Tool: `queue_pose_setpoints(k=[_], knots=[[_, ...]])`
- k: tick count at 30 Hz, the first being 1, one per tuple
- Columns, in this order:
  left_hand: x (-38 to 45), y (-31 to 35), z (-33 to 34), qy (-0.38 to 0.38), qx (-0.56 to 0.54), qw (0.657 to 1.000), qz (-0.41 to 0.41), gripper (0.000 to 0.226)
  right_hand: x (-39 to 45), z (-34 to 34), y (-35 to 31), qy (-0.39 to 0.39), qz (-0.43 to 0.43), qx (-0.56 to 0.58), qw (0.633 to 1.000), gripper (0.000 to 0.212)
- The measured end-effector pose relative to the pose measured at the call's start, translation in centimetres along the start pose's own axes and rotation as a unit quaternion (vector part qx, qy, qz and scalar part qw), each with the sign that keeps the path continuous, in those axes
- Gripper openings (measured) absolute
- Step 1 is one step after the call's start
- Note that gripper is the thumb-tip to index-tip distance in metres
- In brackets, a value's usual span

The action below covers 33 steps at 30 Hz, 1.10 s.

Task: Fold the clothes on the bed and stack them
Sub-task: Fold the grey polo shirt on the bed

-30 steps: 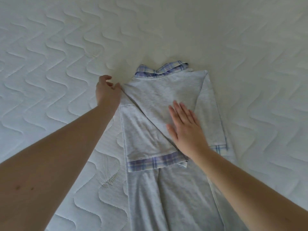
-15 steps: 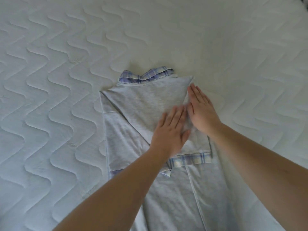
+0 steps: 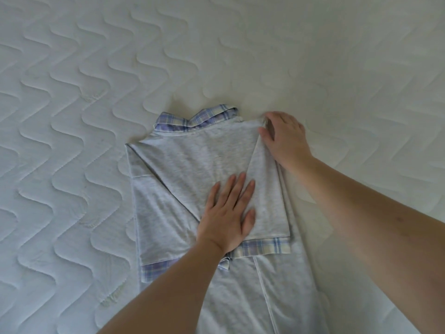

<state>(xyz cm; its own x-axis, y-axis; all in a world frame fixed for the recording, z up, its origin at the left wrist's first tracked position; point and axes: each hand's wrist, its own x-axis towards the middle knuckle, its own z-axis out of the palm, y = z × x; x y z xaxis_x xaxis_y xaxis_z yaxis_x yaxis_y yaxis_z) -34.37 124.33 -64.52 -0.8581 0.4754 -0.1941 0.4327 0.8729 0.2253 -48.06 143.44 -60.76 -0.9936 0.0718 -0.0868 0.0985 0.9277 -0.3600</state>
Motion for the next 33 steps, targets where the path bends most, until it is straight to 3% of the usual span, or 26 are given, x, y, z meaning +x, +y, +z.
queue_pose_setpoints(k=[2, 8, 12, 16, 20, 27, 33], knots=[[0.2, -0.1, 0.1, -0.004, 0.001, 1.0, -0.003, 0.061, 0.9, 0.0, -0.5, 0.015, 0.045, 0.034, 0.998, 0.043], [0.4, -0.4, 0.2, -0.011, 0.002, 1.0, 0.001, 0.062, 3.4, -0.2, -0.7, -0.046, 0.147, 0.095, 0.983, 0.026], [0.5, -0.5, 0.2, -0.024, -0.001, 1.0, -0.001, 0.061, 3.9, -0.8, -1.2, -0.037, 0.086, 0.083, 0.992, 0.023], [0.5, -0.5, 0.3, -0.02, -0.003, 1.0, 0.0, 0.063, 5.3, -0.6, -3.8, -0.109, 0.052, 0.09, 0.989, 0.046], [0.6, -0.5, 0.3, -0.016, -0.003, 1.0, 0.001, 0.065, 6.9, 0.4, -5.6, -0.143, 0.036, 0.08, 0.986, 0.031], [0.5, -0.6, 0.6, -0.013, -0.002, 1.0, 0.003, 0.065, 8.0, 1.4, -6.1, -0.07, -0.02, 0.097, 0.993, 0.03], [0.5, -0.6, 0.6, -0.007, 0.002, 1.0, 0.004, 0.065, 6.4, -0.7, -1.9, 0.105, 0.086, 0.206, 0.969, 0.017]])
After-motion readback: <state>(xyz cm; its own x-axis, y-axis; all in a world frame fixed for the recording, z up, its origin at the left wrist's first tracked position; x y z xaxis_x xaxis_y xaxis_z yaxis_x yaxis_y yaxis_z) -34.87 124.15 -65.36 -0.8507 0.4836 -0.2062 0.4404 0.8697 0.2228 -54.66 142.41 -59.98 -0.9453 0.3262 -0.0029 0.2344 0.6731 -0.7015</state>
